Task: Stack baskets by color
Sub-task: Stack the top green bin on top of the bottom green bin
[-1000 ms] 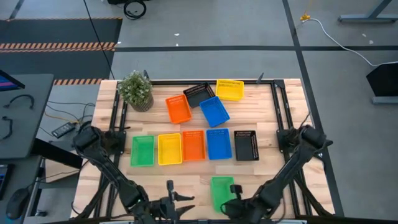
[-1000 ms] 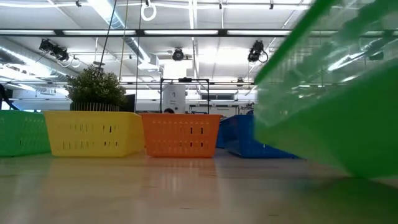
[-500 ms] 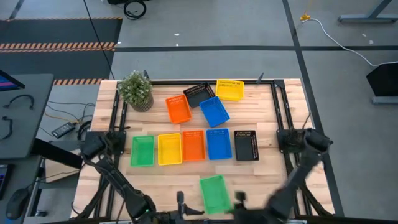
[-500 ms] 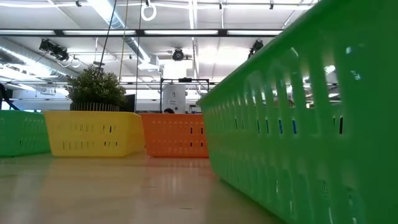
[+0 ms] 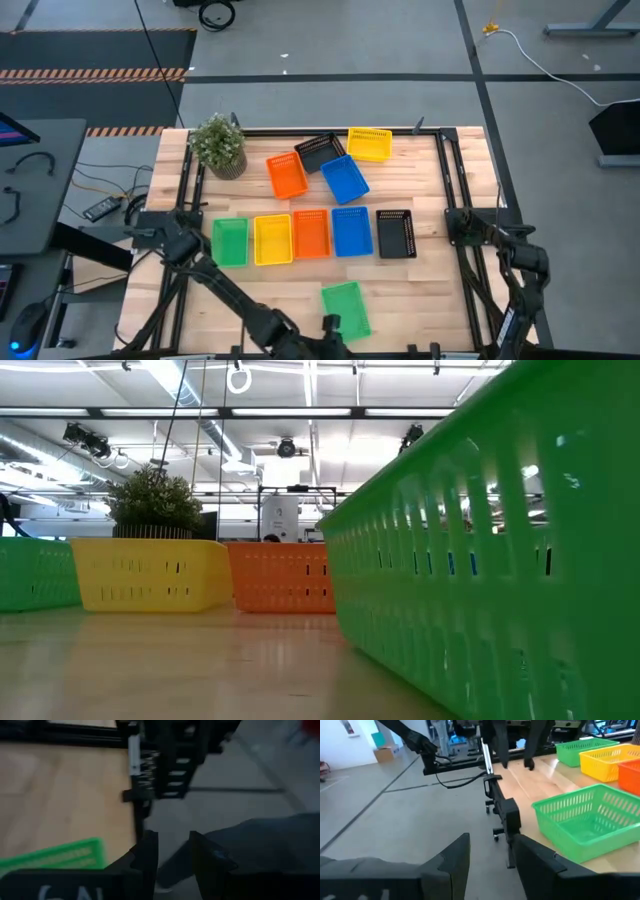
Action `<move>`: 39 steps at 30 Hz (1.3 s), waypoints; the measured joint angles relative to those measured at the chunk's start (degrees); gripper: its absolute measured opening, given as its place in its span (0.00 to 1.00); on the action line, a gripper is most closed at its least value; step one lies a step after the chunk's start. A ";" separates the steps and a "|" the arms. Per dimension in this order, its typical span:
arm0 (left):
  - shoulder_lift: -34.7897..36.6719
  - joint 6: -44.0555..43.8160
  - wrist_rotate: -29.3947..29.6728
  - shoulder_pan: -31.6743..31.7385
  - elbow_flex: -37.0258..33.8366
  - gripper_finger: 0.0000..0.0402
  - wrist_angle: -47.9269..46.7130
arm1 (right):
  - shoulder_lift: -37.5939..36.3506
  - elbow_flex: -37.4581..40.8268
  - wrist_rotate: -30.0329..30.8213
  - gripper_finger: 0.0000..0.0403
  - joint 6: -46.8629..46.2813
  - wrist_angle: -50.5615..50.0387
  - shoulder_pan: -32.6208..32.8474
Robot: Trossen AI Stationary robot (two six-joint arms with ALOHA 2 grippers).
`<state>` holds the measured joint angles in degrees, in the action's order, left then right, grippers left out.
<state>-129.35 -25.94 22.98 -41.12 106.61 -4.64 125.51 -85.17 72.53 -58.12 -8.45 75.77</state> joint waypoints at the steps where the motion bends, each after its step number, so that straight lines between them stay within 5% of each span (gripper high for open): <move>1: -0.03 -2.10 -0.24 0.33 0.00 0.29 -0.65 | 0.63 0.00 -0.04 0.39 0.03 0.75 -0.04; 9: -0.09 -2.46 5.51 1.59 -0.11 0.29 -9.56 | 3.32 -0.02 -0.32 0.39 0.19 3.92 -0.96; 39: -5.34 -4.79 0.12 4.61 -0.13 0.36 -15.81 | 3.28 -0.02 -2.34 0.39 2.81 3.83 -3.58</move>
<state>-134.69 -30.74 23.10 -36.51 106.48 -20.46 128.79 -85.19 70.19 -55.31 -4.62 72.18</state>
